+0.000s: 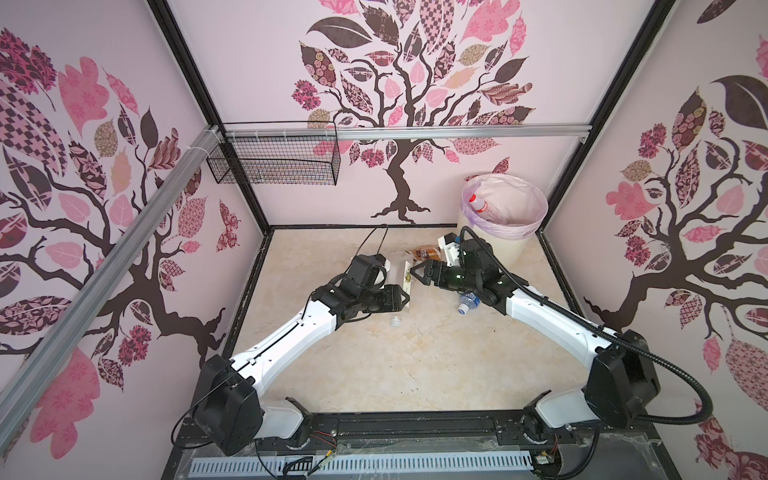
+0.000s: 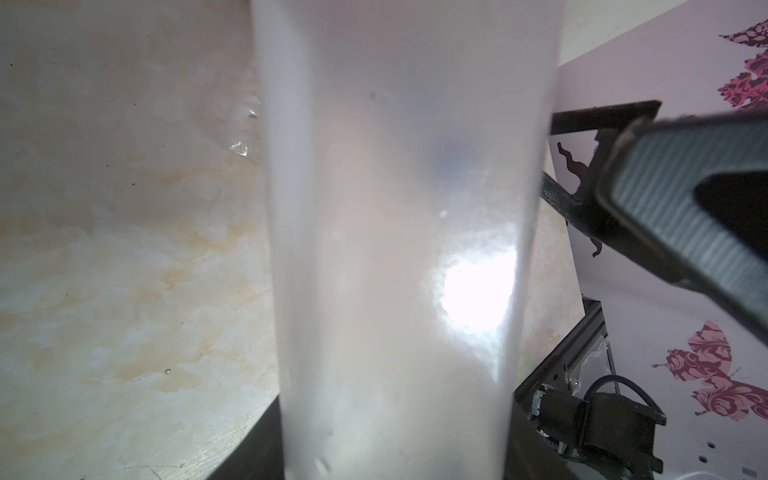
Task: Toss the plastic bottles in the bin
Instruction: 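Close the right gripper on the tall bottle's end held by the left gripper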
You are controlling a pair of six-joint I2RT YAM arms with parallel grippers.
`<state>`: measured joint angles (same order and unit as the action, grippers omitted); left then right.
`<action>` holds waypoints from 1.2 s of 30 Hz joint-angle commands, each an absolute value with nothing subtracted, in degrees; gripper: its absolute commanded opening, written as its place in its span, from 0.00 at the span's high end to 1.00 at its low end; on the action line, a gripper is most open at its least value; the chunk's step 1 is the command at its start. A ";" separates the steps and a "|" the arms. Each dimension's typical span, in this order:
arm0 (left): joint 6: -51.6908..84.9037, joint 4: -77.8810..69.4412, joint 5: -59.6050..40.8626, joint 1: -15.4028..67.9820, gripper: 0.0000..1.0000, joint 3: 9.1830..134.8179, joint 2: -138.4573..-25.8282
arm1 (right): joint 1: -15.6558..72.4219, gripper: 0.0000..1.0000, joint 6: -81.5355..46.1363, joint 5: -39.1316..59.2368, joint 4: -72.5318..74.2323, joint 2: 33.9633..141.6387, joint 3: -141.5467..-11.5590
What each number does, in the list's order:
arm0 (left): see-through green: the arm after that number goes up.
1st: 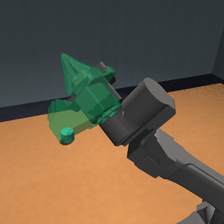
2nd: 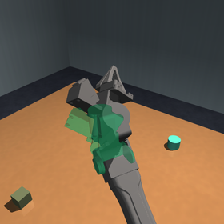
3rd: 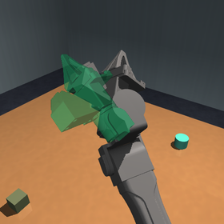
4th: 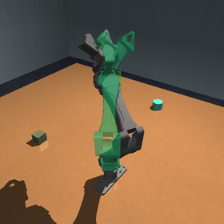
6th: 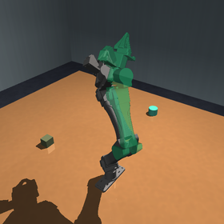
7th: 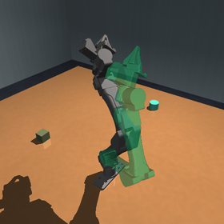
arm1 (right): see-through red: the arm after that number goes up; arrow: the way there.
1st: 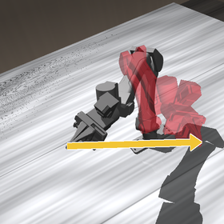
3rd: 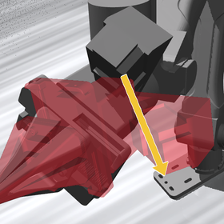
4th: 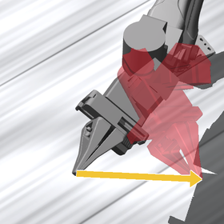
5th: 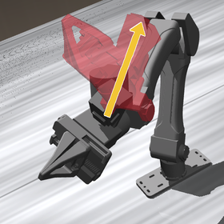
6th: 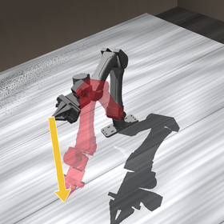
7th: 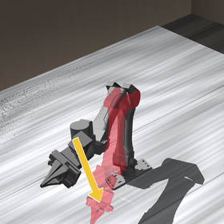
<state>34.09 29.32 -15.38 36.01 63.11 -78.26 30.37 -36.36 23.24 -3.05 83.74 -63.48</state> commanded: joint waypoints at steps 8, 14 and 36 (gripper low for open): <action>34.13 27.65 -15.78 37.41 0.43 61.88 -77.66 | 32.36 0.15 -39.65 25.43 1.47 91.10 -70.34; 34.28 27.51 -15.69 37.44 0.43 61.69 -77.42 | 32.55 0.20 -40.43 25.94 2.08 93.50 -72.14; 34.19 29.00 -14.00 37.45 0.34 61.19 -75.65 | 33.75 0.45 -37.03 22.68 -2.43 96.77 -75.46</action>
<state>34.52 29.19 -14.92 37.34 62.54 -77.91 33.76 -39.40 24.62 -0.25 94.98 -72.53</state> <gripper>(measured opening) 0.654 0.593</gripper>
